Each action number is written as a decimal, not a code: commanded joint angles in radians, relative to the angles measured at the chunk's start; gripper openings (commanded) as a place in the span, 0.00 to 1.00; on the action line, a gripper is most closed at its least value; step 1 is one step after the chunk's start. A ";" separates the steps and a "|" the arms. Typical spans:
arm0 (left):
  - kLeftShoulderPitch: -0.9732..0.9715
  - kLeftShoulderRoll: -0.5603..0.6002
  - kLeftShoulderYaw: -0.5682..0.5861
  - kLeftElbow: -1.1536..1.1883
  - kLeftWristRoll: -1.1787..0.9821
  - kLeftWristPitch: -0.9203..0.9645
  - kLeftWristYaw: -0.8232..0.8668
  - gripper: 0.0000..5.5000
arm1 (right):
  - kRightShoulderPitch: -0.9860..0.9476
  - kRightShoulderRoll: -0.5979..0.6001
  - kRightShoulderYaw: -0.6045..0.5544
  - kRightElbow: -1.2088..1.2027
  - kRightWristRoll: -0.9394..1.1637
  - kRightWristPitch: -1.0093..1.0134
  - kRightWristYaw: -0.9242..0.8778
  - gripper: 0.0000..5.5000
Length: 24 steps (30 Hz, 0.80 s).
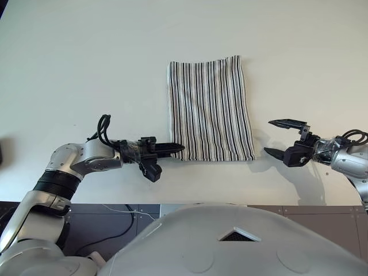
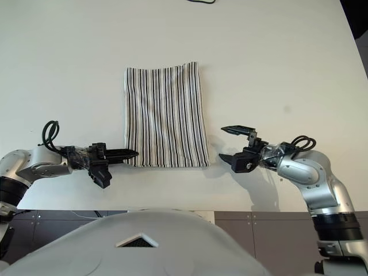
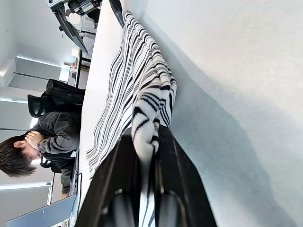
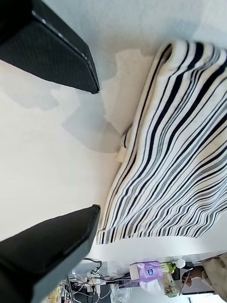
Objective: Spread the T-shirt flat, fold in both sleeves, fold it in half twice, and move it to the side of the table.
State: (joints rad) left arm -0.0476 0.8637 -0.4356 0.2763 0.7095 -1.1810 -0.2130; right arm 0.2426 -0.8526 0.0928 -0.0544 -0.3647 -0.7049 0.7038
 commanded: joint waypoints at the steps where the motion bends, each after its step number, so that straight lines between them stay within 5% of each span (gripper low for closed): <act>1: 0.013 0.004 -0.048 0.056 0.036 0.022 -0.060 0.02 | -0.135 0.028 0.102 0.112 -0.319 -0.175 -0.185 0.79; 13: -0.061 0.006 -0.083 0.105 0.009 -0.015 -0.099 0.02 | -0.422 0.014 0.429 0.339 -0.976 -0.262 -0.921 0.79; 24: -0.104 -0.009 -0.105 0.145 0.006 -0.047 -0.103 0.02 | -0.310 -0.088 0.522 0.237 -0.899 -0.268 -1.075 0.79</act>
State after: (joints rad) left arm -0.1891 0.8613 -0.5179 0.3985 0.6701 -1.2577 -0.2863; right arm -0.1345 -0.9146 0.5625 0.1860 -1.2282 -0.9577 -0.4325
